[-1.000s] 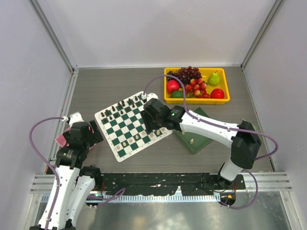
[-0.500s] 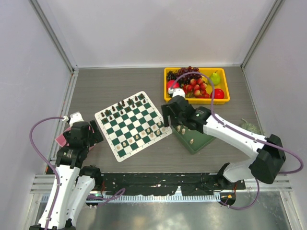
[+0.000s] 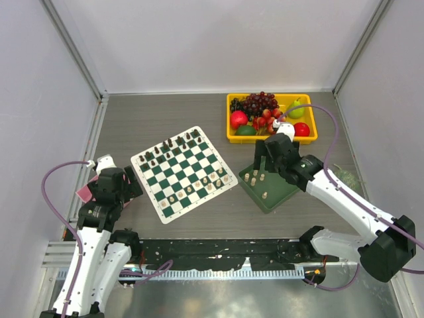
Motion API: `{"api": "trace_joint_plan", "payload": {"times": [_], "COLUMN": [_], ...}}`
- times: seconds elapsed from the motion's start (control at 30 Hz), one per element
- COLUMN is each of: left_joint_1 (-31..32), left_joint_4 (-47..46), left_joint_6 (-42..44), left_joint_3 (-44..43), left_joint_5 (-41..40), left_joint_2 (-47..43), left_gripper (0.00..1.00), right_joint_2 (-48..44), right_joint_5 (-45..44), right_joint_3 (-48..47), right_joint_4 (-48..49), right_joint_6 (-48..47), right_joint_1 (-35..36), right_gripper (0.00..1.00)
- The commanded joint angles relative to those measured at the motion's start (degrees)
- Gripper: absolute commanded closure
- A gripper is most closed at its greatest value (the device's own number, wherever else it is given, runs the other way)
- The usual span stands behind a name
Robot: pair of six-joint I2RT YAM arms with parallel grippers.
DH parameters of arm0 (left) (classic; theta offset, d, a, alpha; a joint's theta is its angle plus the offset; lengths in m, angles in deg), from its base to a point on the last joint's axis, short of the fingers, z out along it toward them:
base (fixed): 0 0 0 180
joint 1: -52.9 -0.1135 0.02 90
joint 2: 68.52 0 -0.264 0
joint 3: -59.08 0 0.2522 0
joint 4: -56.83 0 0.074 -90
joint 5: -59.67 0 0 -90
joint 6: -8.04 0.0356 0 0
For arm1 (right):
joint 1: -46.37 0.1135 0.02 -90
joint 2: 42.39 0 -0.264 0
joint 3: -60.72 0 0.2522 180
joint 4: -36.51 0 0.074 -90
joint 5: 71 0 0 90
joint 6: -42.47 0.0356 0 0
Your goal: Set up the chess pieces on the board
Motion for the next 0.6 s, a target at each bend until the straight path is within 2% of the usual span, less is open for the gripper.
{"api": "trace_joint_plan", "payload": {"times": [0.0, 0.07, 0.27, 0.37, 0.57], "left_joint_1": [-0.45, -0.46, -0.46, -0.37, -0.46], "left_joint_4": [-1.52, -1.61, -1.61, -1.52, -1.52], "left_joint_6": [-0.17, -0.09, 0.0, 0.0, -0.09], "left_joint_3": [-1.03, -1.11, -1.11, -1.11, -1.11], "left_joint_5": [-0.1, -0.02, 0.07, -0.01, -0.19], "left_joint_2": [-0.41, -0.24, 0.2, 0.2, 0.38], "left_gripper": [0.01, 0.01, 0.01, 0.01, 0.01], "right_joint_2": [-2.26, -2.78, -3.4, -1.57, 2.39], "right_joint_5": [-0.47, 0.76, 5.24, 7.36, 10.43], "right_joint_3": [2.2, 3.78, 7.39, 7.57, 7.13], "right_joint_4": [0.44, 0.88, 3.95, 4.66, 6.33], "right_joint_6": [1.93, 2.46, 2.81, 1.76, 0.26], "right_joint_1": [-3.0, -4.24, -7.32, -8.46, -9.08], "right_gripper": [0.02, 0.04, 0.18, 0.26, 0.35]}}
